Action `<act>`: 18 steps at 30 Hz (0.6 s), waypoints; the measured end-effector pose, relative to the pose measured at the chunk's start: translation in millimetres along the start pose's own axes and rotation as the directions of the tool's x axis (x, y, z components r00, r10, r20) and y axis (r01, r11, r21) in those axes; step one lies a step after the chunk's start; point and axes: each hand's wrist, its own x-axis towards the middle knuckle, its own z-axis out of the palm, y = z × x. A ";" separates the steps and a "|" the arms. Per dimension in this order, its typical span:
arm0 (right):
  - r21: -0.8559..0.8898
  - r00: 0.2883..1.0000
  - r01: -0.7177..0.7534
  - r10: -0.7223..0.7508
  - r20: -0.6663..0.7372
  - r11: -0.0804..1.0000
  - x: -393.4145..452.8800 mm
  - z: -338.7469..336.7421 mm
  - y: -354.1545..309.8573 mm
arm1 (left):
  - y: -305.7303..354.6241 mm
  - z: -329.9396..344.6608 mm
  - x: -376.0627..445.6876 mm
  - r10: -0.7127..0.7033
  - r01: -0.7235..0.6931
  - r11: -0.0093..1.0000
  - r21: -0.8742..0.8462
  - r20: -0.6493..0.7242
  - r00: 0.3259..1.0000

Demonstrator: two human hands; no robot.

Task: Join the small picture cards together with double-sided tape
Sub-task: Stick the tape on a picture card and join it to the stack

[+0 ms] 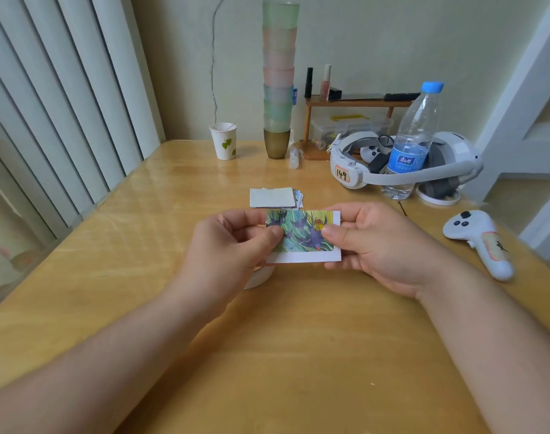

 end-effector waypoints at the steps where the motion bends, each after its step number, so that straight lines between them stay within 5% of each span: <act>1: -0.078 0.999 0.023 -0.026 -0.033 0.997 1.3 -0.4 2.5 | -1.0 -0.7 -1.3 0.063 -0.062 0.996 0.070 -0.004 0.998; 5: -0.387 0.984 0.079 -0.133 -0.115 0.919 5.0 -3.5 10.2 | -1.3 3.0 -7.9 0.301 -0.294 0.901 0.318 0.030 0.953; 12: -0.443 0.963 -0.006 -0.115 -0.246 0.897 -8.1 -40.9 -15.3 | -3.0 3.0 -3.8 0.126 -0.130 0.984 0.123 0.043 0.991; 15: -0.697 0.942 -0.182 -0.081 -0.327 0.693 -9.2 -62.2 -11.0 | -3.2 4.3 -5.7 0.137 -0.148 0.974 0.171 0.073 0.988; 18: -0.805 0.933 -0.353 0.114 -0.342 0.477 -8.7 -70.3 -3.9 | -2.9 4.4 -6.2 0.161 -0.174 0.962 0.211 0.079 0.984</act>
